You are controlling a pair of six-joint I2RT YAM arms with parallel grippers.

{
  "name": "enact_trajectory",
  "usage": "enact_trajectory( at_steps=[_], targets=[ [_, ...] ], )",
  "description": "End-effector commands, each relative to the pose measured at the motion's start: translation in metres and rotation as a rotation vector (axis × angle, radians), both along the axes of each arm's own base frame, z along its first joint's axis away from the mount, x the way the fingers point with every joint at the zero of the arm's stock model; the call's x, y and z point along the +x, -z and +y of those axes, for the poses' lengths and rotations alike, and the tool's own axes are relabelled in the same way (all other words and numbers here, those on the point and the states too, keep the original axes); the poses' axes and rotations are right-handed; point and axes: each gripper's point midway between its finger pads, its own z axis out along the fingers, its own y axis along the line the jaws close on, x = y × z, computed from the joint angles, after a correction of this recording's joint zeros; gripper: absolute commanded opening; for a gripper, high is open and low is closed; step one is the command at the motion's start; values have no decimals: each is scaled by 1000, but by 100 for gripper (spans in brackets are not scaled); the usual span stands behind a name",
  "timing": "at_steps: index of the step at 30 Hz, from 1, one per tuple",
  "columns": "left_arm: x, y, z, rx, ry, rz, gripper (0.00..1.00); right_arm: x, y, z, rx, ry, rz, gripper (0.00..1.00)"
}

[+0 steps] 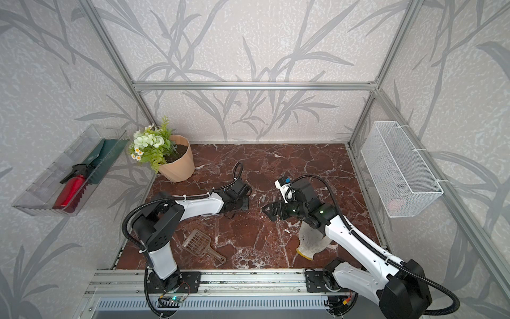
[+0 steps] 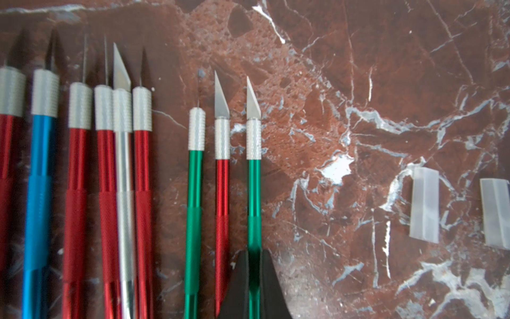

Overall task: Remove protective caps from carving knives
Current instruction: Place the carving knife at the center of the board.

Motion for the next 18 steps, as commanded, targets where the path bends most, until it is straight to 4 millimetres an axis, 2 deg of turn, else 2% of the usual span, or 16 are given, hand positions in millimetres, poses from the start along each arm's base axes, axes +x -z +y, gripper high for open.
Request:
enact_trajectory(
  at_steps=[1,18],
  targets=[
    [5,-1,4,31,-14,-3,9,-2,4,1,-10,-14,1,99],
    [6,-3,2,30,-7,0,17,-4,13,-4,-34,0,11,100]
  ],
)
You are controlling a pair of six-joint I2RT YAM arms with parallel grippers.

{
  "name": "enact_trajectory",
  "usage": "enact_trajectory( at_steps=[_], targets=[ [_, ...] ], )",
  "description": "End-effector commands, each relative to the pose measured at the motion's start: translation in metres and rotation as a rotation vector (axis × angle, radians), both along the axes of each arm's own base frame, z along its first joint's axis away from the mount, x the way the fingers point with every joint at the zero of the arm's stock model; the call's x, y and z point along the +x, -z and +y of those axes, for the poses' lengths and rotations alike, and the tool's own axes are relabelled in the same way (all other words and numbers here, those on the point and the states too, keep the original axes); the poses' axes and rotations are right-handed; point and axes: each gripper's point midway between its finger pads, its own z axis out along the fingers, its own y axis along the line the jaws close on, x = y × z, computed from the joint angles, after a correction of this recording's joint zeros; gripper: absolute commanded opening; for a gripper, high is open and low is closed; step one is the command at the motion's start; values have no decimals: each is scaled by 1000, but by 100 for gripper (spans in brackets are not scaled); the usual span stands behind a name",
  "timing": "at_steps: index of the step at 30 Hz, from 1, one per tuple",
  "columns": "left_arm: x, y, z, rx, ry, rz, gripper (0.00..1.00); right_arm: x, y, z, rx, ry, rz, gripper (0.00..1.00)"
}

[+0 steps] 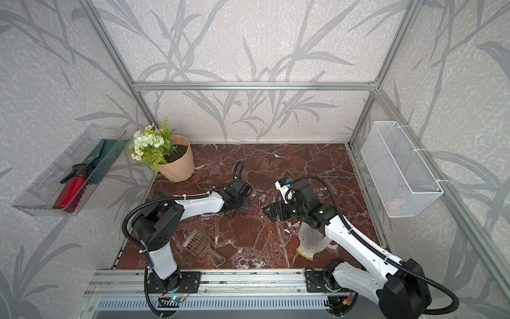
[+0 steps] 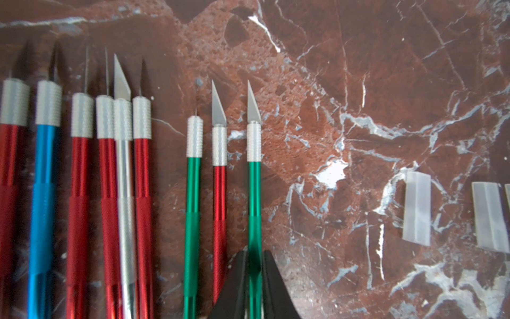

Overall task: Remove protective caps from carving knives
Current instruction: Place the carving knife at the center of the board.

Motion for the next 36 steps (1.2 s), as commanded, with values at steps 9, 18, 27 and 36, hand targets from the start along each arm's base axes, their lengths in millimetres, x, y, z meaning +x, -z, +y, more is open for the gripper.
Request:
enact_trajectory(
  at_steps=[9,18,27,36],
  targets=[
    [3,2,7,43,-20,4,17,-3,4,-2,-8,-4,-4,99],
    [5,-15,9,49,-15,-22,21,-4,1,-1,-7,-16,-13,99],
    [11,-73,1,-7,33,-111,41,0,-16,-8,-34,-10,-107,99],
    [22,-149,-3,-59,113,-330,99,18,-50,-15,-45,35,-271,99]
  ],
)
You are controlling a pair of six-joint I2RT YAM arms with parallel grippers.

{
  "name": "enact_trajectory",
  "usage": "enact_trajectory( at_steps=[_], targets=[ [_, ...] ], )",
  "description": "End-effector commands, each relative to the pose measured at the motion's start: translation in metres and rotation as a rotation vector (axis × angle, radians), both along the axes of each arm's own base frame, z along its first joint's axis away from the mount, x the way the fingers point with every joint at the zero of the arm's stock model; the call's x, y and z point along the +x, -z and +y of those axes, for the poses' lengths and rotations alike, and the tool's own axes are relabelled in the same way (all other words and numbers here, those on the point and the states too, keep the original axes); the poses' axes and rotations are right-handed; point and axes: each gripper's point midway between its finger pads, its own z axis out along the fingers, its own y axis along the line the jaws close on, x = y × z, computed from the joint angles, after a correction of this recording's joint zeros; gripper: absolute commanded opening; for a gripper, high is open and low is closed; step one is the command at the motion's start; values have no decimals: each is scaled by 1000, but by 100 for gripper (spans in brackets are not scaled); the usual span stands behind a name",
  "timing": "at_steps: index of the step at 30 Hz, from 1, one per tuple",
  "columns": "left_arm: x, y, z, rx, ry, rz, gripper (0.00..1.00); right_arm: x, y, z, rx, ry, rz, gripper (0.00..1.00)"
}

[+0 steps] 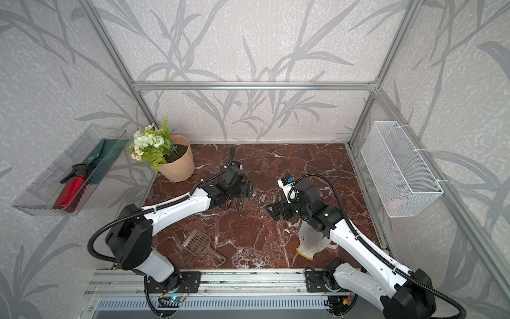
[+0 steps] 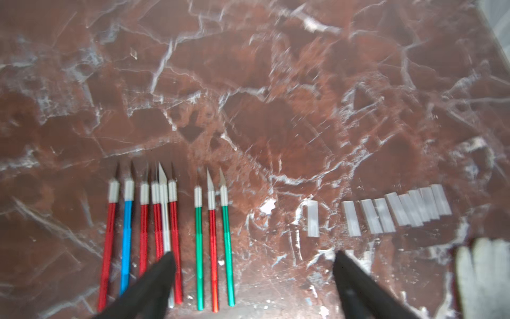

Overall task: Remove protective caps from carving knives
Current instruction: Place the carving knife at the center of the board, then reset both arms

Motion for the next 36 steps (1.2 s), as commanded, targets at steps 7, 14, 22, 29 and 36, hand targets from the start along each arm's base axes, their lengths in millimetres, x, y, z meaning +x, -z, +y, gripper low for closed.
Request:
enact_trajectory(
  at_steps=[7,14,22,29,36],
  targets=[
    [8,-63,37,85,-4,-202,100,25,-54,-4,3,49,-228,99],
    [10,-55,94,135,-95,-241,100,33,-57,3,-7,29,-243,99],
    [7,-35,181,114,-274,-289,99,53,-50,-5,-19,121,-316,99],
    [2,-8,250,100,-396,-310,99,86,-23,-27,-69,225,-281,99],
    [1,13,285,161,-455,-393,99,133,17,-100,-113,455,-260,99]
  ],
)
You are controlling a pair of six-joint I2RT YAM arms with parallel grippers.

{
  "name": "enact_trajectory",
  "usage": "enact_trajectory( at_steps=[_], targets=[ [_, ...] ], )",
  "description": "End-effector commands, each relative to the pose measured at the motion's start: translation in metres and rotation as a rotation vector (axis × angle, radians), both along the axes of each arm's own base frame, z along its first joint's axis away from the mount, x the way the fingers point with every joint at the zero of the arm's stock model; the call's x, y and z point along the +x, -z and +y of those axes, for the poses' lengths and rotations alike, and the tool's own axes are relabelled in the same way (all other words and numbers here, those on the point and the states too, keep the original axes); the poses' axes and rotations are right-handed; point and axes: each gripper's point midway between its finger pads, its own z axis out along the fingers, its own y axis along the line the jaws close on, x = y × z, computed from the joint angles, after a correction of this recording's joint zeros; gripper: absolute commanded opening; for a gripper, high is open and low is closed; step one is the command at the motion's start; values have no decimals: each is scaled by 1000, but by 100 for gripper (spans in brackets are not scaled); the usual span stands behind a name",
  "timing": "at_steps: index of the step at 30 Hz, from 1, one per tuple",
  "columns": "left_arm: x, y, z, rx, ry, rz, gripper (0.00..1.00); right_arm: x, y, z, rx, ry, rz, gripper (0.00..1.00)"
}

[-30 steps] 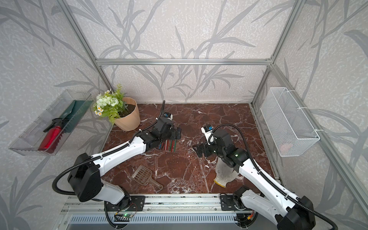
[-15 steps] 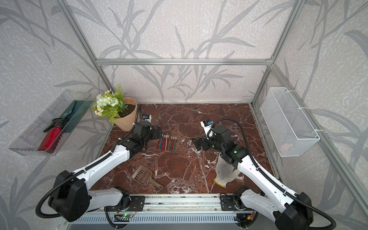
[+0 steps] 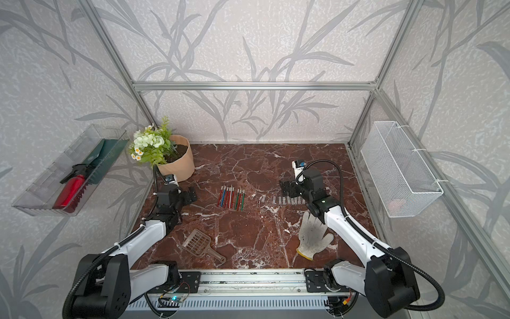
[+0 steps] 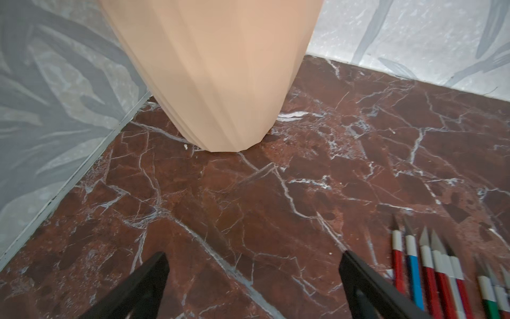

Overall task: Remove protective caps from carving knives
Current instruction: Reset both arms

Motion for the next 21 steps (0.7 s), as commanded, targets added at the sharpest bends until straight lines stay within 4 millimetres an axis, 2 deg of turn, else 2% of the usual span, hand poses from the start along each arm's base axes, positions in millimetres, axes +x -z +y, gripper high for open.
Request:
enact_trajectory(
  at_steps=[1,5,8,10,14,17,21],
  targets=[
    [20,-25,4,64,36,-146,99,22,3,-35,-15,122,-78,99],
    [31,-10,8,91,50,-157,99,35,24,-71,-92,214,-96,99],
    [43,-4,3,99,95,-146,99,41,42,-89,-163,245,-118,99],
    [49,-4,8,106,79,-162,99,42,44,-99,-157,273,-66,99],
    [50,15,8,94,88,-170,99,46,38,-105,-210,253,-205,99],
    [47,15,9,93,85,-204,99,39,52,-113,-204,281,-171,99],
    [48,16,8,92,89,-188,99,38,70,-109,-186,264,-248,99]
  ],
)
